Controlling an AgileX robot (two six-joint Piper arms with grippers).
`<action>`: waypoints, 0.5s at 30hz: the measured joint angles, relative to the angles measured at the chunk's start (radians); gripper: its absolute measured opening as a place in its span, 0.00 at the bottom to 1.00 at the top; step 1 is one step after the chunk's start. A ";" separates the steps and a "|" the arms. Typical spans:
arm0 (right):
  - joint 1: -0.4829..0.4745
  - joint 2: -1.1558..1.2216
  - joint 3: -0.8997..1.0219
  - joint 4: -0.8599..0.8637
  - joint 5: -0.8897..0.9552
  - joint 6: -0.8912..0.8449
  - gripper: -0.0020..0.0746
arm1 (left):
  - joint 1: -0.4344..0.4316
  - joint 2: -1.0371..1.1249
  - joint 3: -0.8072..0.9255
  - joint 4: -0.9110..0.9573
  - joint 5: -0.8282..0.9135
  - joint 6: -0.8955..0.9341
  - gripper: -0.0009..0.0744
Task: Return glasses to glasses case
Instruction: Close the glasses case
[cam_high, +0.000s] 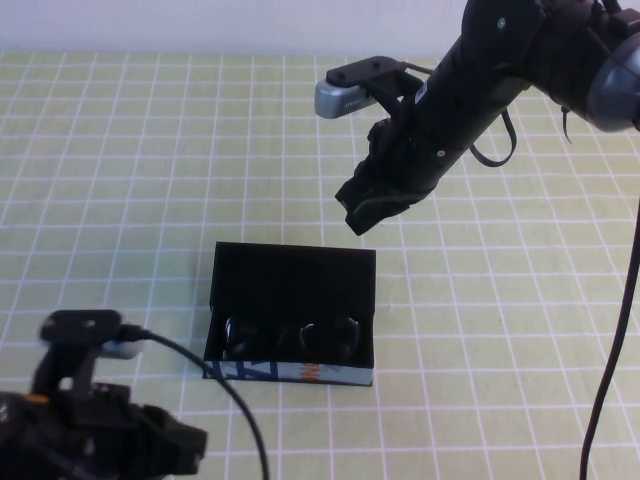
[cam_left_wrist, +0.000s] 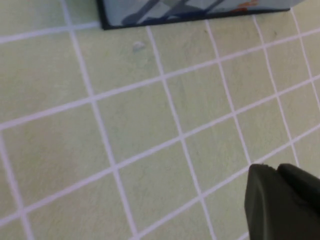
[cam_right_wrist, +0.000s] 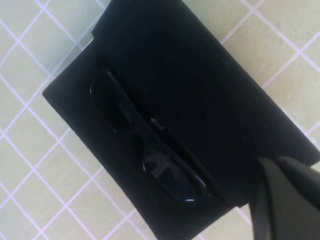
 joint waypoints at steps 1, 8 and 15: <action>0.000 0.000 0.000 0.000 0.000 0.000 0.01 | -0.002 0.049 -0.004 -0.081 -0.004 0.091 0.01; 0.000 0.000 0.000 0.000 -0.022 0.004 0.01 | -0.007 0.317 -0.037 -0.582 -0.033 0.649 0.01; 0.000 0.000 0.000 0.003 -0.114 0.012 0.01 | -0.007 0.492 -0.103 -0.831 -0.030 0.960 0.01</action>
